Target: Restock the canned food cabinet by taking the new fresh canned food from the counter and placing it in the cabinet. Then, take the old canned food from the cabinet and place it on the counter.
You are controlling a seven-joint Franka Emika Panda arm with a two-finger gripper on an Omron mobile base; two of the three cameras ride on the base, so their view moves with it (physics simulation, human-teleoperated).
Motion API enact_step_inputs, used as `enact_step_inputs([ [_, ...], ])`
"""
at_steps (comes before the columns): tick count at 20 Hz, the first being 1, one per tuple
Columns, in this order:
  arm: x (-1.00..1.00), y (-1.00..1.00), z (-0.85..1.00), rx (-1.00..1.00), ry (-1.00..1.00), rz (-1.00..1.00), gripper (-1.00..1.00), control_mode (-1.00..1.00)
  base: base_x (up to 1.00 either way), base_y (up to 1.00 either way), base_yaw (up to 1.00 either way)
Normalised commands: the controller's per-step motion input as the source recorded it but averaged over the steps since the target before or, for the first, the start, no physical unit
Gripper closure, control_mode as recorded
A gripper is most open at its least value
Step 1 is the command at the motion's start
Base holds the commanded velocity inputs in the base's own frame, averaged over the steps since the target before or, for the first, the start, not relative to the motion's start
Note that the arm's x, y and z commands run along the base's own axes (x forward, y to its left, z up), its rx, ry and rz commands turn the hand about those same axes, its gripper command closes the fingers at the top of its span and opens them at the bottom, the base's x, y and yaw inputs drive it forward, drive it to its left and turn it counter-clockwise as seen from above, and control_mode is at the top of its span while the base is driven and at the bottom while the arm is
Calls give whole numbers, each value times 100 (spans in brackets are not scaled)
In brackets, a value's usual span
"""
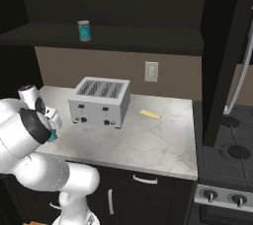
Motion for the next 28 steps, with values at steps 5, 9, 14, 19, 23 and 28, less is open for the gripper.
enact_step_inputs([
  [5,-19,-32,0,0,-3,0,100,-100,0,0,0],
  [9,-38,-74,17,2,-13,0,100,-100,0,0,0],
  [14,-59,-100,56,7,-30,-2,100,-100,0,0,0],
  [19,-71,-100,85,7,-40,0,100,-100,0,0,0],
  [23,-73,-100,100,6,-49,0,100,-100,0,0,0],
  [28,-63,-100,100,4,-53,0,100,-100,0,0,0],
])
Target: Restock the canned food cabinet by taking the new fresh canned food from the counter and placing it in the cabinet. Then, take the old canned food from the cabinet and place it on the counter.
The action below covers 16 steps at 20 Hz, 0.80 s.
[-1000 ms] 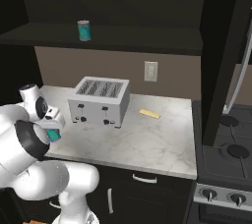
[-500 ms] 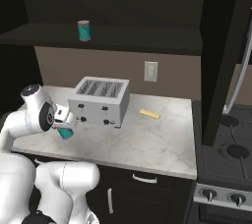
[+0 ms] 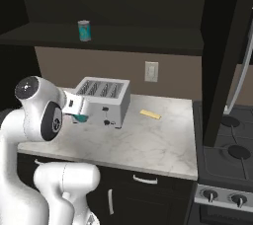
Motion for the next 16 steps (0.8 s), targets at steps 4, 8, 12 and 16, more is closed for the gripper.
enact_step_inputs([
  [4,-52,-100,100,1,-53,0,100,-100,0,0,0],
  [8,-36,-96,100,0,-51,0,100,-100,0,0,0],
  [12,-10,-72,100,0,-46,0,100,-100,0,0,0],
  [16,7,-32,100,0,-28,0,100,-100,0,0,0],
])
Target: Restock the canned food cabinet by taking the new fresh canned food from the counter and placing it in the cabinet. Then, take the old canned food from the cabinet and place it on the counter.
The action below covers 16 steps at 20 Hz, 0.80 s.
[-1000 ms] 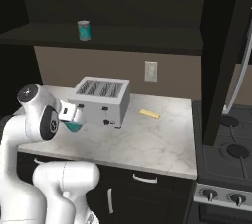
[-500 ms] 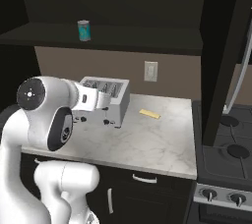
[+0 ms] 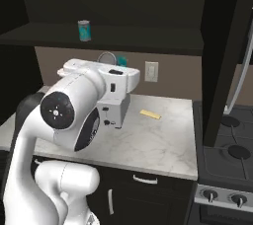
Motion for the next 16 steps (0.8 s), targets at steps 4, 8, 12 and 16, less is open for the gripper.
enact_step_inputs([
  [4,47,-4,100,0,10,0,100,-100,0,0,0],
  [8,69,0,88,-6,47,0,100,-100,0,0,0],
  [12,12,2,3,-2,16,1,100,-100,0,0,0],
  [16,32,0,-65,0,15,0,100,-100,0,0,0],
])
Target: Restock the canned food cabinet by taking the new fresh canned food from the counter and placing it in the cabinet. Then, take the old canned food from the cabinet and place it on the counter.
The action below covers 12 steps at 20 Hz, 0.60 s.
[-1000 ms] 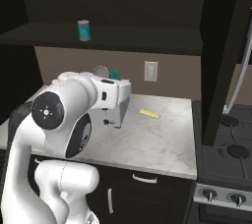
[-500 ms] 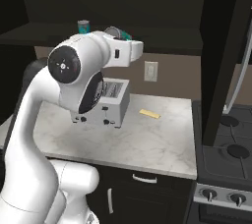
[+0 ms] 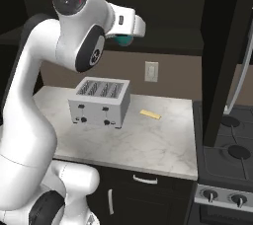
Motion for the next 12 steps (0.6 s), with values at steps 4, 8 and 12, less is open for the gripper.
enact_step_inputs([
  [4,39,0,-87,0,21,0,100,-100,0,0,0],
  [8,61,0,-27,0,10,0,100,-100,0,0,0],
  [12,72,0,7,0,5,0,100,-100,0,0,0],
])
